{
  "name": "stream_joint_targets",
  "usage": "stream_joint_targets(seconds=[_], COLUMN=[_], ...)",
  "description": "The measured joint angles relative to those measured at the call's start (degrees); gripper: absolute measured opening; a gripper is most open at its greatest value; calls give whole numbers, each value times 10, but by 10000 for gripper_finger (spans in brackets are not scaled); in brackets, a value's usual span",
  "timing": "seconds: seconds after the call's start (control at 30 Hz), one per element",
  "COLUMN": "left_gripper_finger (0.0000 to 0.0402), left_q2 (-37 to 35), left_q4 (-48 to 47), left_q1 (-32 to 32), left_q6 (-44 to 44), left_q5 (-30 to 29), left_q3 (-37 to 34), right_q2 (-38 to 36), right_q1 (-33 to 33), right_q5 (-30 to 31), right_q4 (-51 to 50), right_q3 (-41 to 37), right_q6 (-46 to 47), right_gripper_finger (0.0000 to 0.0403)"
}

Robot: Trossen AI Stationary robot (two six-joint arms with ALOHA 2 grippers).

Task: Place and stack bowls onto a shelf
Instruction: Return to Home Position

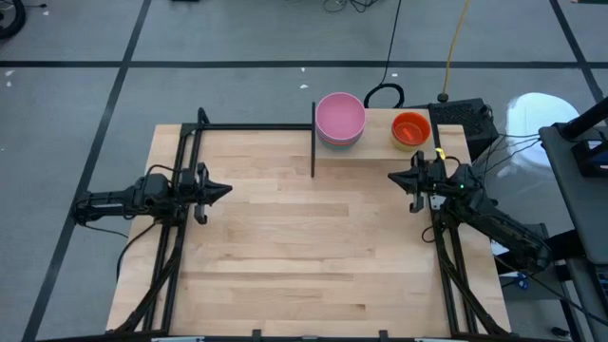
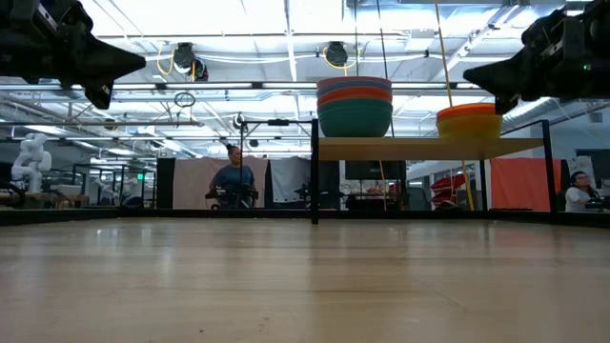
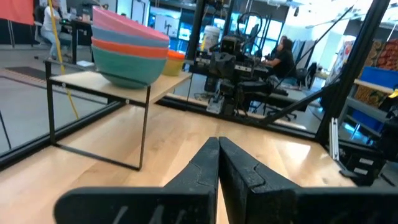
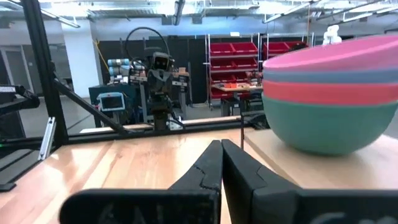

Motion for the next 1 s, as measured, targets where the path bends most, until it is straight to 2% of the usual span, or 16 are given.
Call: stream_joint_targets(seconds=[0.2, 0.53, 0.77, 1.0], left_gripper_finger=[4, 17, 4, 23], left_q2=[0, 0, 0, 0], left_q4=[-22, -71, -100, -151], left_q1=[0, 0, 0, 0], left_q6=[13, 32, 30, 20], left_q5=[0, -1, -19, -19], left_q3=[0, 0, 0, 0], right_q2=[0, 0, 0, 5], right_q1=[0, 0, 0, 0], right_q5=[0, 3, 32, 35], right_q4=[29, 25, 3, -32], right_q3=[-27, -35, -36, -37], right_q6=[16, 26, 16, 16], right_gripper_finger=[0, 0, 0, 0])
